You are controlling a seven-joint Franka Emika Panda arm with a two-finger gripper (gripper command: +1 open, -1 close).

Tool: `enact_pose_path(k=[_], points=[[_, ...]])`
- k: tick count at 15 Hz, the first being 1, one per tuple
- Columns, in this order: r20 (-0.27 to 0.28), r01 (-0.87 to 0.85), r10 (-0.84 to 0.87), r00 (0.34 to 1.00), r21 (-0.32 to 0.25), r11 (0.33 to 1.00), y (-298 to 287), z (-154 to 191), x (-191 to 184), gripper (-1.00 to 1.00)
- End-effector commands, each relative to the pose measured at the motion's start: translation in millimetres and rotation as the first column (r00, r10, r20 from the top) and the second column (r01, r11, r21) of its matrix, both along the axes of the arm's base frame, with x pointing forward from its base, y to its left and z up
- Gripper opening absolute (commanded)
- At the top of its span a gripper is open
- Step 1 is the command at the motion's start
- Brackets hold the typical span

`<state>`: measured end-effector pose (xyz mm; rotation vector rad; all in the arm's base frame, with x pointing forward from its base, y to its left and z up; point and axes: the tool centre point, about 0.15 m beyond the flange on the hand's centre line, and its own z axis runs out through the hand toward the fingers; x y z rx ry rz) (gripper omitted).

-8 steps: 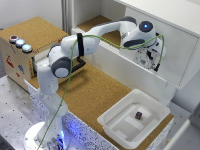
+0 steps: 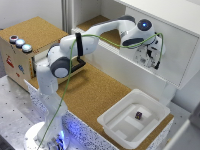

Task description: Push the door to the left side

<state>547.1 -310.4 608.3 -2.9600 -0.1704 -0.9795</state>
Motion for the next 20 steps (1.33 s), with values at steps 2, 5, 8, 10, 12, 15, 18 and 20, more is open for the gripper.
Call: enact_pose_path(k=[2,5,8,10,12,15,18,20], points=[[0.136,0.060,-0.050,0.990,-0.069,0.996,24,-24,-20,-1.00],[0.134,0.086,-0.076,0.988,-0.071,0.994,26,-25,-21,-1.00],[0.135,0.135,-0.124,0.983,-0.073,0.988,27,-28,-18,-1.00],[0.149,0.187,-0.177,0.973,-0.062,0.980,27,-28,-17,-1.00],[0.159,0.216,-0.206,0.966,-0.050,0.975,28,-27,-19,-1.00],[0.157,0.233,-0.224,0.962,-0.039,0.972,37,-34,-20,-1.00],[0.159,0.209,-0.201,0.967,-0.033,0.977,55,-35,-27,-1.00],[0.175,0.196,-0.185,0.967,-0.047,0.979,70,-34,-33,-1.00]])
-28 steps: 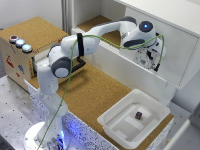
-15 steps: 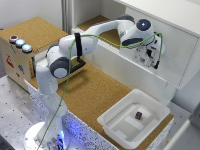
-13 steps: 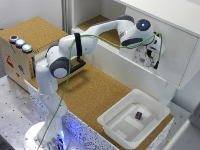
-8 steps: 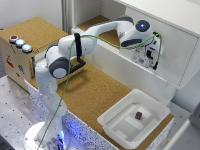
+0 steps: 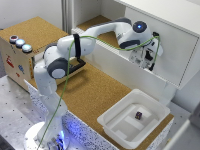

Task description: Push the door to the left side

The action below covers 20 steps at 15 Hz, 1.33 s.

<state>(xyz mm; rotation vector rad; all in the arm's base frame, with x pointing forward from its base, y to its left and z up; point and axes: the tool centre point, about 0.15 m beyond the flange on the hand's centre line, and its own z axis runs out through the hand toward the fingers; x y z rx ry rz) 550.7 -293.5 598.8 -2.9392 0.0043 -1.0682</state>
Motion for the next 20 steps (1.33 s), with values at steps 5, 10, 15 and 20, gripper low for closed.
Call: enact_pose_path(k=[5,10,15,20], points=[[0.113,0.068,-0.059,0.992,-0.078,0.995,92,-24,-42,-1.00],[0.114,0.059,-0.049,0.992,-0.086,0.995,131,-30,-52,-1.00],[0.110,0.026,-0.017,0.994,-0.081,0.996,175,-29,-62,-1.00],[0.109,0.004,0.006,0.994,-0.089,0.996,233,-24,-70,-1.00]])
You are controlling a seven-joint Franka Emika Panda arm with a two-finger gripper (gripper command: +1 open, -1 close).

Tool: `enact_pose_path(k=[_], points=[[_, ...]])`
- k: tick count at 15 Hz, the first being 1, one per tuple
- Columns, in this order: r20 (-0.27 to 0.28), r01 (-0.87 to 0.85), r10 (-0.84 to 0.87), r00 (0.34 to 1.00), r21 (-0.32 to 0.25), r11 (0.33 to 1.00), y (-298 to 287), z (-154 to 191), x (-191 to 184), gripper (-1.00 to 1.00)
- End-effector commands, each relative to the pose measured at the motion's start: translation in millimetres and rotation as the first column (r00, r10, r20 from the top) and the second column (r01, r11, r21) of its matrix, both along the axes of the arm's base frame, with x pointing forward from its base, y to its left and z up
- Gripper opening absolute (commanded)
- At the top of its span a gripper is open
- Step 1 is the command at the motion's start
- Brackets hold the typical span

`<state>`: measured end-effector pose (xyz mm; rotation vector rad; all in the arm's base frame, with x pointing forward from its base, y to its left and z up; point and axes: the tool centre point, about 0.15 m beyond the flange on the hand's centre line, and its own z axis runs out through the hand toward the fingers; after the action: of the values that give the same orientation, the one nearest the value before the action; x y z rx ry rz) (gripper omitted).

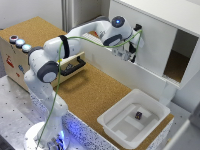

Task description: Push the door to the left side

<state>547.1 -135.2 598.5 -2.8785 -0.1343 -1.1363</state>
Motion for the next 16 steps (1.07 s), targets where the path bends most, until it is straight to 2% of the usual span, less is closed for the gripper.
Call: enact_pose_path(k=[1,8,16], points=[[0.068,0.098,-0.092,0.993,-0.087,0.991,87,-23,-69,-1.00],[0.087,0.065,-0.059,0.994,-0.072,0.995,165,-19,-83,-1.00],[0.072,-0.061,0.066,0.995,-0.078,0.995,256,-23,-88,-1.00]])
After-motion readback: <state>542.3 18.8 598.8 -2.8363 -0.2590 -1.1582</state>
